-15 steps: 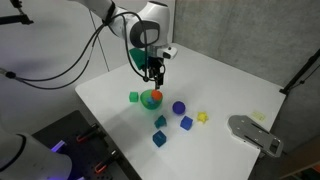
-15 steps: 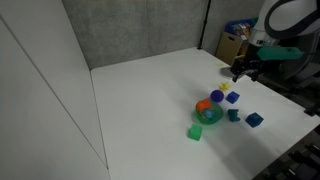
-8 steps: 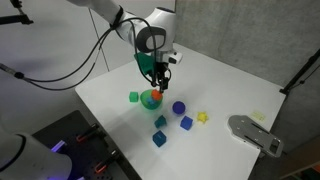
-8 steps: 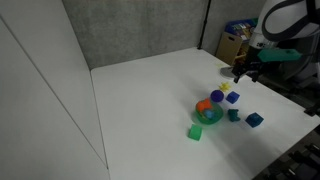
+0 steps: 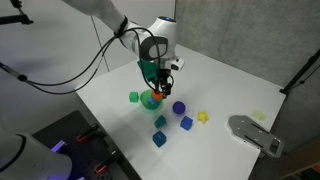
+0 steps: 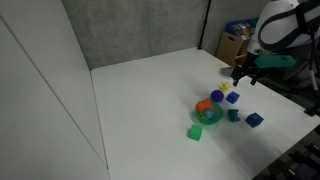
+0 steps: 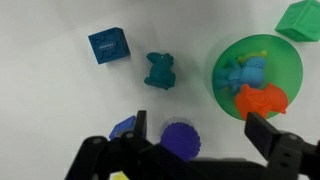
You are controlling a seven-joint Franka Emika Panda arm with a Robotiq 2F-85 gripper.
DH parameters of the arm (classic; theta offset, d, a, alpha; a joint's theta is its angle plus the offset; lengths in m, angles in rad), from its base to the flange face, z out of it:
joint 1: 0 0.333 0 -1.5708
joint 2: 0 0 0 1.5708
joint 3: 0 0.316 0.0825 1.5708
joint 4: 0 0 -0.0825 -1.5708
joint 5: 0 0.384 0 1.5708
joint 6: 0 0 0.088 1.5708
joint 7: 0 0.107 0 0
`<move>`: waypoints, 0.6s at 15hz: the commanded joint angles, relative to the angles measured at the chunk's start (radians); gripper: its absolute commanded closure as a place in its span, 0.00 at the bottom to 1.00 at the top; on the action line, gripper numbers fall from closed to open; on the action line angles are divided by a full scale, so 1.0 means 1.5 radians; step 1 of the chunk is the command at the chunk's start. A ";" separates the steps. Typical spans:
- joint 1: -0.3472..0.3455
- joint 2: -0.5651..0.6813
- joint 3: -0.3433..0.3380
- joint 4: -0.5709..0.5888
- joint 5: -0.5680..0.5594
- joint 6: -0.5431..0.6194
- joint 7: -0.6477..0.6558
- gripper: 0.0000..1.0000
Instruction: Put the dark green toy in the green bowl
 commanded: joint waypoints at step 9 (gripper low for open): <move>-0.062 0.168 -0.012 0.054 0.044 0.085 -0.116 0.00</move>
